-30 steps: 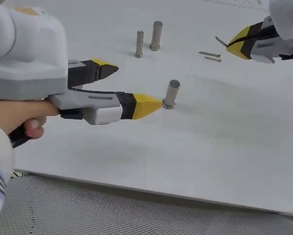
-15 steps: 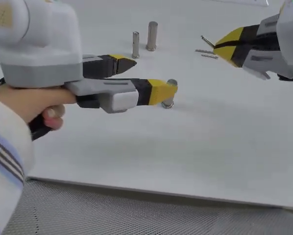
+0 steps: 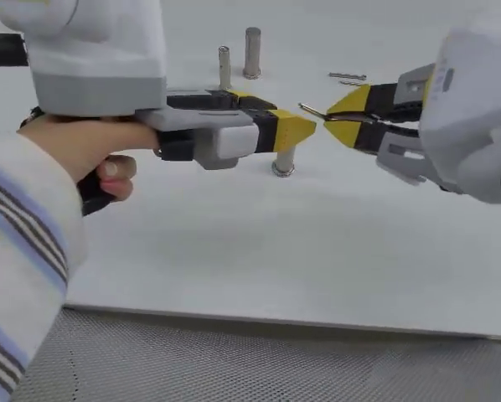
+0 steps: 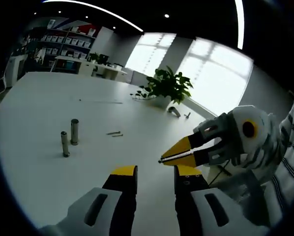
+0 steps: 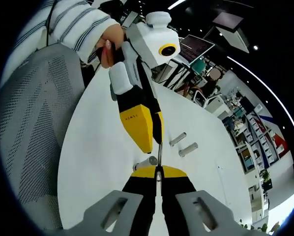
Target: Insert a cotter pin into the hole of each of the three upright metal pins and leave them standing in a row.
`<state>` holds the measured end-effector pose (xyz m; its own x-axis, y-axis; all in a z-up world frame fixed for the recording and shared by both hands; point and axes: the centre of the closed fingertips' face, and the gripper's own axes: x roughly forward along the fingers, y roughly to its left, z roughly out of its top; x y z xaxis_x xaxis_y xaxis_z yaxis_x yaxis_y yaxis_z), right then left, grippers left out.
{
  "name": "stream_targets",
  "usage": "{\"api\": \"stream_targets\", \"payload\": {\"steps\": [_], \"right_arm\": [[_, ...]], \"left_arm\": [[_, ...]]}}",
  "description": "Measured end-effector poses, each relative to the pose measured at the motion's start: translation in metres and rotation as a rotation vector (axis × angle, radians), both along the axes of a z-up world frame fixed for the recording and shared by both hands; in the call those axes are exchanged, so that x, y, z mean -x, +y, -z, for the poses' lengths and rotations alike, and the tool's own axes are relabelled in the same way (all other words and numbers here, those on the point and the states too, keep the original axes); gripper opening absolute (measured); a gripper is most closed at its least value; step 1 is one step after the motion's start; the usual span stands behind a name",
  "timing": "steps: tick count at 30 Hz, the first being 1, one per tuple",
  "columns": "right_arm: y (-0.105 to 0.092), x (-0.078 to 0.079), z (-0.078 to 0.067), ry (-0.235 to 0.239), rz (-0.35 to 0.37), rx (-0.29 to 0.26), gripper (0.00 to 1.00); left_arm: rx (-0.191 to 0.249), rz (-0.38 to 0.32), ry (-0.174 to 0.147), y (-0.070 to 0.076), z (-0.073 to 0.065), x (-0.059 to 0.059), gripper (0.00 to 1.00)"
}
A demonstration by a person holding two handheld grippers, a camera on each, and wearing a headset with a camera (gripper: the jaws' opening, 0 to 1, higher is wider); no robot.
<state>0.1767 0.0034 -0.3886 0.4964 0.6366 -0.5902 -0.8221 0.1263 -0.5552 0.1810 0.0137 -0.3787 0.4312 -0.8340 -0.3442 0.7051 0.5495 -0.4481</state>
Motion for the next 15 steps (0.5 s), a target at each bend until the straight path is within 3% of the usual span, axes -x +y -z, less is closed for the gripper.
{"api": "stream_targets", "payload": {"steps": [2, 15], "right_arm": [[0.004, 0.004, -0.001, -0.033, -0.029, 0.018, 0.0], [0.009, 0.016, -0.001, -0.015, -0.04, 0.003, 0.0]], "left_arm": [[-0.005, 0.008, 0.015, -0.003, 0.003, 0.002, 0.19], [0.0, 0.04, 0.046, -0.008, 0.004, 0.014, 0.03]]}}
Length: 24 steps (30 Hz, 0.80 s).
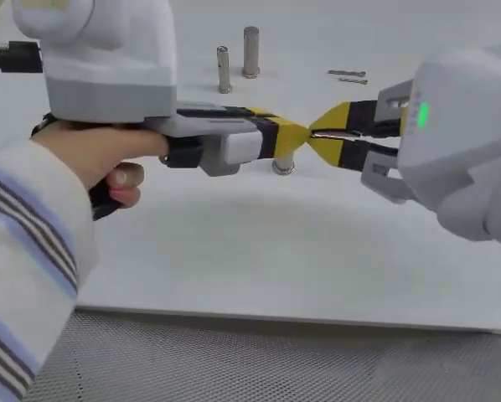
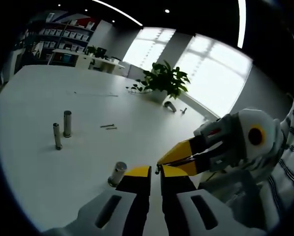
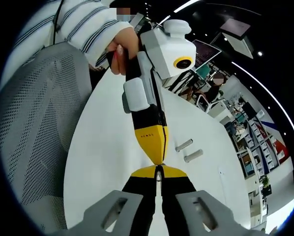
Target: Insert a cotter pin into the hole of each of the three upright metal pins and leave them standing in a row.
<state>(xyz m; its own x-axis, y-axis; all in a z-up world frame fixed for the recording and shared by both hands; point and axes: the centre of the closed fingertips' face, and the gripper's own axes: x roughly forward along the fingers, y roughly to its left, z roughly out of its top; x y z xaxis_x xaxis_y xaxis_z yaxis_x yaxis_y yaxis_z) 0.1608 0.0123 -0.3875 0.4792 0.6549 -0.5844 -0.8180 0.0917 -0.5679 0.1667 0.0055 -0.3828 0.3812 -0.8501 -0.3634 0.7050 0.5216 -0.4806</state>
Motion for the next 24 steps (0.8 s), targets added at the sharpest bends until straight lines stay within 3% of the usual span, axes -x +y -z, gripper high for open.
{"api": "stream_targets", "payload": {"steps": [9, 13, 17, 20, 24], "right_arm": [[-0.001, 0.002, 0.002, 0.004, 0.001, -0.002, 0.0], [0.0, 0.005, 0.001, 0.014, -0.004, -0.01, 0.0], [0.001, 0.007, 0.001, 0.008, -0.022, -0.008, 0.0], [0.001, 0.007, 0.002, 0.015, -0.023, -0.013, 0.0], [0.002, 0.009, 0.004, 0.035, -0.031, -0.011, 0.0]], "left_arm": [[0.009, 0.013, 0.016, -0.001, 0.001, 0.003, 0.0], [-0.007, 0.043, -0.012, -0.001, 0.0, 0.007, 0.0], [-0.009, 0.038, -0.004, 0.0, 0.001, 0.008, 0.0], [-0.039, 0.049, -0.028, 0.0, 0.002, 0.01, 0.0], [-0.051, 0.05, -0.018, 0.002, 0.004, 0.012, 0.0]]}}
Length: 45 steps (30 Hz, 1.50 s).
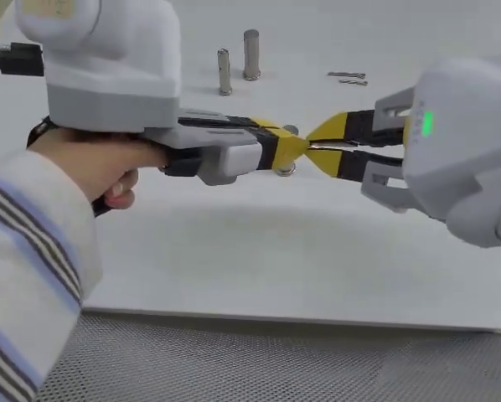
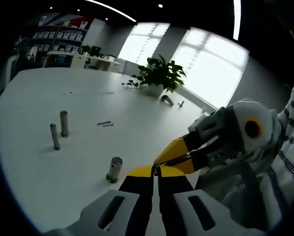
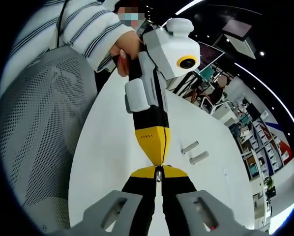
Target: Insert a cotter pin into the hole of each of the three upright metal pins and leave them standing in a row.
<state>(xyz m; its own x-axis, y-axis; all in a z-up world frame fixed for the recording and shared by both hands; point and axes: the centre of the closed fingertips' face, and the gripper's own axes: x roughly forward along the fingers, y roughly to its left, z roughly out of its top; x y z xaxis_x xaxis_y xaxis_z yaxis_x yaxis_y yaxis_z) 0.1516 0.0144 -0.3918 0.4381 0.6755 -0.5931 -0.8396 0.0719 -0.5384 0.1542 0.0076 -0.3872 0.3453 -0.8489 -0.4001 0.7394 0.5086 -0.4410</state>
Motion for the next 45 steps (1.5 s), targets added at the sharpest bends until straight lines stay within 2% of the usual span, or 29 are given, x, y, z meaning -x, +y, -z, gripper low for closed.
{"api": "stream_targets", "payload": {"steps": [5, 7, 10, 13, 15, 16, 17, 19, 20, 24, 27, 30, 33, 39, 42, 45], "right_arm": [[0.0, 0.0, 0.002, 0.02, 0.009, -0.01, 0.0], [-0.002, -0.001, 0.003, 0.034, 0.02, -0.009, 0.04], [-0.006, -0.002, 0.008, 0.093, 0.05, -0.024, 0.08], [-0.008, 0.0, 0.011, 0.167, 0.075, -0.061, 0.09], [-0.009, 0.0, 0.011, 0.216, 0.095, -0.092, 0.11], [-0.01, 0.001, 0.012, 0.24, 0.093, -0.095, 0.11], [-0.009, 0.005, 0.015, 0.302, 0.096, -0.108, 0.11], [-0.008, 0.006, 0.015, 0.368, 0.112, -0.151, 0.12], [-0.008, 0.006, 0.016, 0.374, 0.111, -0.156, 0.13], [-0.009, 0.007, 0.016, 0.419, 0.113, -0.178, 0.1], [-0.008, 0.009, 0.017, 0.443, 0.11, -0.191, 0.07], [-0.007, 0.016, 0.018, 0.486, 0.101, -0.197, 0.04], [-0.008, 0.018, 0.02, 0.487, 0.096, -0.194, 0.0], [-0.007, 0.024, 0.02, 0.497, 0.076, -0.185, 0.0], [-0.008, 0.027, 0.019, 0.498, 0.056, -0.176, 0.0], [-0.008, 0.029, 0.018, 0.504, 0.04, -0.17, 0.0]], "left_arm": [[-0.014, 0.009, -0.004, 0.0, 0.003, 0.002, 0.0], [-0.034, 0.018, -0.012, 0.001, 0.006, 0.003, 0.0], [-0.058, 0.041, -0.035, 0.002, 0.007, 0.007, 0.0], [-0.089, 0.088, -0.098, 0.001, 0.006, 0.01, 0.0], [-0.095, 0.098, -0.099, 0.001, 0.005, 0.011, 0.0], [-0.103, 0.125, -0.139, 0.001, 0.003, 0.011, 0.0], [-0.108, 0.143, -0.167, 0.0, 0.002, 0.012, 0.0], [-0.115, 0.175, -0.207, -0.001, -0.001, 0.013, 0.0], [-0.121, 0.2, -0.253, -0.002, -0.003, 0.014, 0.0], [-0.151, 0.269, -0.349, -0.005, -0.01, 0.022, 0.0], [-0.163, 0.311, -0.417, -0.006, -0.011, 0.023, 0.0], [-0.152, 0.32, -0.415, -0.007, -0.012, 0.024, 0.0], [-0.156, 0.354, -0.44, -0.008, -0.013, 0.028, 0.0], [-0.165, 0.39, -0.45, -0.008, -0.009, 0.03, 0.0], [-0.194, 0.419, -0.452, -0.004, -0.003, 0.032, 0.0], [-0.195, 0.436, -0.454, -0.004, -0.002, 0.032, 0.0]]}}
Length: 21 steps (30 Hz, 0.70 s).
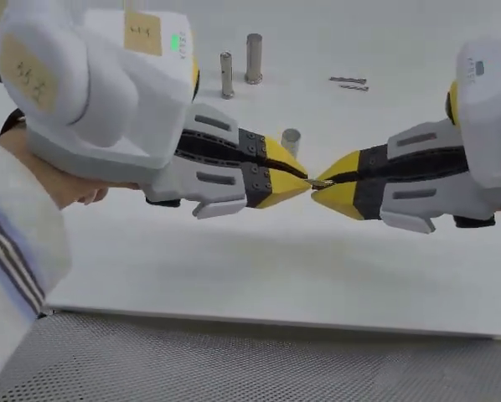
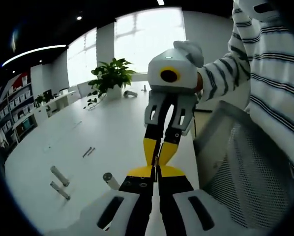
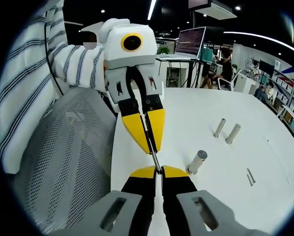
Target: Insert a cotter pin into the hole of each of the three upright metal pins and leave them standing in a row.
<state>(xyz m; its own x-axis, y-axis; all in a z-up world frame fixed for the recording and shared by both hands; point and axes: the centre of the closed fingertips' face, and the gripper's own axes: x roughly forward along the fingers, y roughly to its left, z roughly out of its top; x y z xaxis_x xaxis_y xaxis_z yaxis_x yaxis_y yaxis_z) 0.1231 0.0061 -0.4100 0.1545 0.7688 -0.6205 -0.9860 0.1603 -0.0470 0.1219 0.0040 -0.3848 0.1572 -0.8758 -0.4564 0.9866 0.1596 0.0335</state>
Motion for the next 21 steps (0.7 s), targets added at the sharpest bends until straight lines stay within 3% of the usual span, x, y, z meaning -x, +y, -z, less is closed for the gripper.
{"api": "stream_targets", "payload": {"steps": [4, 8, 13, 15, 20, 21], "right_arm": [[0.0, 0.003, -0.002, 0.003, -0.022, 0.008, 0.0], [-0.002, 0.012, 0.0, 0.032, -0.064, 0.025, 0.0], [-0.005, 0.021, 0.0, 0.063, -0.088, 0.027, 0.0], [-0.005, 0.022, -0.001, 0.068, -0.083, 0.024, 0.0], [-0.007, 0.02, 0.001, 0.068, -0.069, 0.026, 0.0], [-0.008, 0.018, 0.002, 0.068, -0.061, 0.027, 0.0]], "left_arm": [[-0.041, 0.043, -0.022, 0.0, 0.005, 0.002, 0.0], [-0.068, 0.096, -0.021, -0.002, 0.007, 0.007, 0.0], [-0.07, 0.129, 0.01, -0.007, 0.007, 0.015, 0.0], [-0.069, 0.121, 0.04, -0.008, 0.008, 0.016, 0.0], [-0.086, 0.105, 0.05, -0.012, 0.01, 0.017, 0.0], [-0.088, 0.074, 0.076, -0.012, 0.011, 0.015, 0.0]]}}
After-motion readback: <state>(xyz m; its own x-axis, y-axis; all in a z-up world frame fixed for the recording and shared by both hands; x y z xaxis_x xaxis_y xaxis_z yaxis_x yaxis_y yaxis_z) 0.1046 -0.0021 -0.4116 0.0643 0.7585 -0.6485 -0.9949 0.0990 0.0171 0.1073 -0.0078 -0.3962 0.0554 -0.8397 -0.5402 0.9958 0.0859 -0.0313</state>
